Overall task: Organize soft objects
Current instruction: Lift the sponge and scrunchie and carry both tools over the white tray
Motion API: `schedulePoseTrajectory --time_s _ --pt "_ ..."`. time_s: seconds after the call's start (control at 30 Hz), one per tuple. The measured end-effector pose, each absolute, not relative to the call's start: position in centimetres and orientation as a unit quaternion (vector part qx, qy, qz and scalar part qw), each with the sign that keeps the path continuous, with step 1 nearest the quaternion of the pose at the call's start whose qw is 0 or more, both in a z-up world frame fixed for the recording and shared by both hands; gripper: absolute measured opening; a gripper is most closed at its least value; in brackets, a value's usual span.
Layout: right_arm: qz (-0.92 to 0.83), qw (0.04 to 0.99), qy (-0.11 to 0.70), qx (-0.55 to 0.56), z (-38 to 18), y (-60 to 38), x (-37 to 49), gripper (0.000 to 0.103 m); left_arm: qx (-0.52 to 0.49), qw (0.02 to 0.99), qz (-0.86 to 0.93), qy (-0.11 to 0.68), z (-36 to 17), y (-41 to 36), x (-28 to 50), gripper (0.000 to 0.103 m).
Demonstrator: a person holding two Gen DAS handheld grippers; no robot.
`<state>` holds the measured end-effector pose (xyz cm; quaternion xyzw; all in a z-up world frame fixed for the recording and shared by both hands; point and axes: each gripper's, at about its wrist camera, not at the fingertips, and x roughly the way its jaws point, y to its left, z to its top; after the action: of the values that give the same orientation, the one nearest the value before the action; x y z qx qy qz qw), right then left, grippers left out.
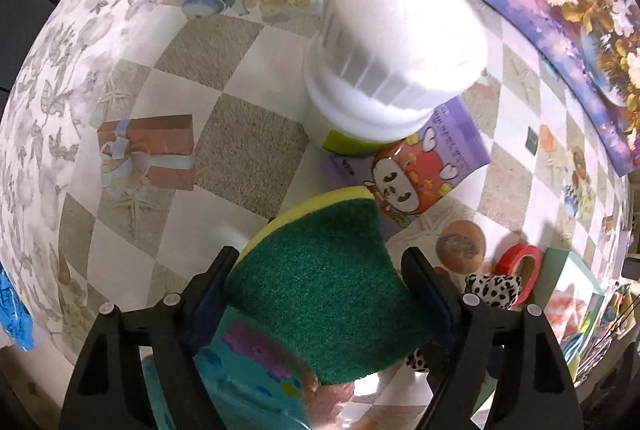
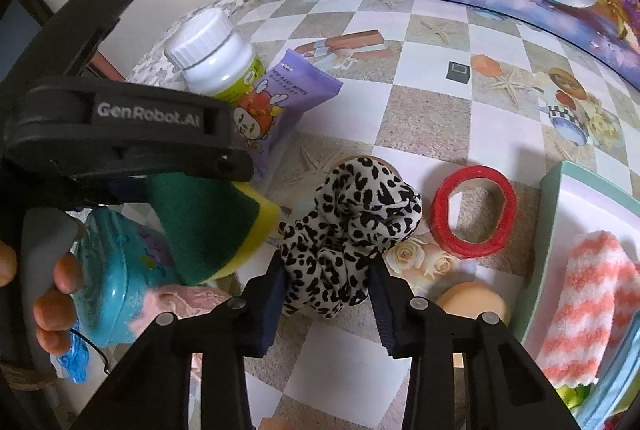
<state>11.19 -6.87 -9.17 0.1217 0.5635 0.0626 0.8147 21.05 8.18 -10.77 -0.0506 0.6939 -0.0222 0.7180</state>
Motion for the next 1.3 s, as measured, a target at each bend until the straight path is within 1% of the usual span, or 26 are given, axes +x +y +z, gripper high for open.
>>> schedulePoseTrajectory --time_s 0.37,0.6,0.73,0.97,1.3 --pt "0.057 0.83 0.535 0.149 -6.3 -8.9 9.5 0.042 -0.072 0.757 -0.033 0.649 -5.8 9.0 18.3 0.083" --pt "0.031 0.841 0.516 0.159 -3.7 -11.0 7.5 0.042 -0.095 0.784 -0.049 0.611 -2.9 7.5 14.8 0.083" --pt "0.01 0.847 0.508 0.155 -2.5 -12.1 6.5 0.042 -0.092 0.793 -0.058 0.599 -2.7 5.1 13.6 0.083" --pt "-0.022 0.855 0.495 0.155 -1.0 -14.1 4.4 0.042 -0.08 0.811 -0.081 0.574 -1.2 3.9 11.3 0.083" --pt "-0.049 0.86 0.481 0.165 0.2 -16.2 1.5 0.042 -0.053 0.815 -0.098 0.568 -1.2 2.3 9.0 0.083"
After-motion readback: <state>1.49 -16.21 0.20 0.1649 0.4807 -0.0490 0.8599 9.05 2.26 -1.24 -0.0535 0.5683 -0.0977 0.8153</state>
